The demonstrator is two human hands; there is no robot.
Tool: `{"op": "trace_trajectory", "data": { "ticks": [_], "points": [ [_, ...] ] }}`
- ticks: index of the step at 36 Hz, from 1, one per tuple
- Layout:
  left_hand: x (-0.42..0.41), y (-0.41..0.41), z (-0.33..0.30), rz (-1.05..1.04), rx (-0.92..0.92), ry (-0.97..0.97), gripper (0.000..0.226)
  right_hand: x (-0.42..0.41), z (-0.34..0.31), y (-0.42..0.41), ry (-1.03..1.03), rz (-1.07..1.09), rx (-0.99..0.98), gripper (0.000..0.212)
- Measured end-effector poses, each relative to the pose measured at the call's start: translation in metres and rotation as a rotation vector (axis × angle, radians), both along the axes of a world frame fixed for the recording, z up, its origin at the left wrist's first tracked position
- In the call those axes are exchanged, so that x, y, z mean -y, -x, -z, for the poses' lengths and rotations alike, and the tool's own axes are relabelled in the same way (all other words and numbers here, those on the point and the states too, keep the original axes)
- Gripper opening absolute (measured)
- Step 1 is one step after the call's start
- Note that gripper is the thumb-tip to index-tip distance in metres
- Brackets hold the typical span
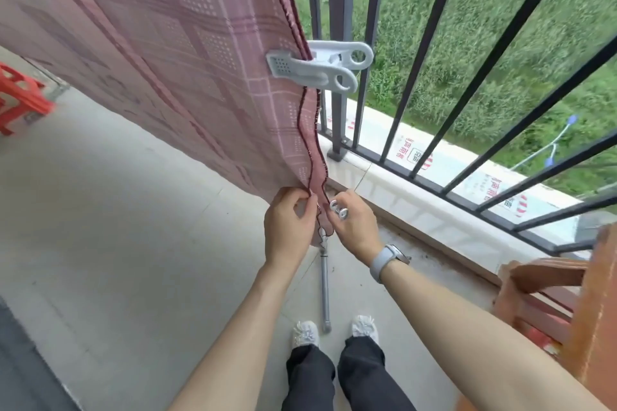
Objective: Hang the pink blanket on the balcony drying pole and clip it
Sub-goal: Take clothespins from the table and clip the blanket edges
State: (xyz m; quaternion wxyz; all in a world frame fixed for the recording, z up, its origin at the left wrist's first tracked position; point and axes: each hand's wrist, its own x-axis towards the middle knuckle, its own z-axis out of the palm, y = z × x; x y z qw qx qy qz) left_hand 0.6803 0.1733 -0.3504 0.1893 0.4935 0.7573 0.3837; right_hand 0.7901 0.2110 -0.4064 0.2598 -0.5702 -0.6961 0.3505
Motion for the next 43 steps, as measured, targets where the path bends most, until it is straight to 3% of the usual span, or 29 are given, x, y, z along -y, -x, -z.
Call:
{"op": "trace_trajectory", "data": {
  "ticks": [6, 11, 15, 18, 21, 26, 29, 32, 38, 43],
  "points": [
    [-0.003, -0.003, -0.006, 0.048, -0.104, 0.01, 0.01, 0.002, 0.009, 0.002, 0.038, -0.036, -0.094, 0.01],
    [-0.016, -0.01, -0.014, -0.169, -0.162, 0.101, 0.036, 0.005, 0.012, 0.006, 0.059, -0.018, -0.159, 0.01],
    [-0.026, -0.016, -0.015, -0.228, -0.183, 0.081, 0.027, 0.004, 0.014, 0.005, 0.129, -0.062, -0.188, 0.011],
    [-0.023, -0.014, -0.011, -0.247, -0.187, 0.082, 0.027, 0.007, 0.013, -0.005, 0.221, -0.152, -0.168, 0.029],
    [-0.018, -0.009, -0.007, -0.251, -0.149, 0.05, 0.022, 0.012, 0.012, -0.019, 0.321, -0.15, -0.202, 0.043],
    [-0.019, -0.014, -0.006, -0.358, 0.009, 0.065, 0.016, 0.018, 0.008, -0.033, 0.332, -0.119, -0.266, 0.035],
    [-0.019, -0.018, -0.001, -0.4, 0.078, 0.109, 0.016, 0.018, 0.005, -0.038, 0.224, -0.071, -0.24, 0.029],
    [-0.017, -0.02, 0.005, -0.371, 0.046, 0.161, 0.022, 0.017, 0.002, -0.041, 0.124, -0.006, -0.229, 0.025],
    [-0.017, -0.018, 0.005, -0.279, -0.017, 0.332, 0.038, 0.026, -0.008, -0.038, 0.212, 0.106, -0.426, 0.03],
    [-0.023, -0.009, 0.0, -0.127, -0.079, 0.433, 0.04, 0.034, -0.014, -0.034, 0.149, 0.2, -0.508, 0.026]
  ]
}}
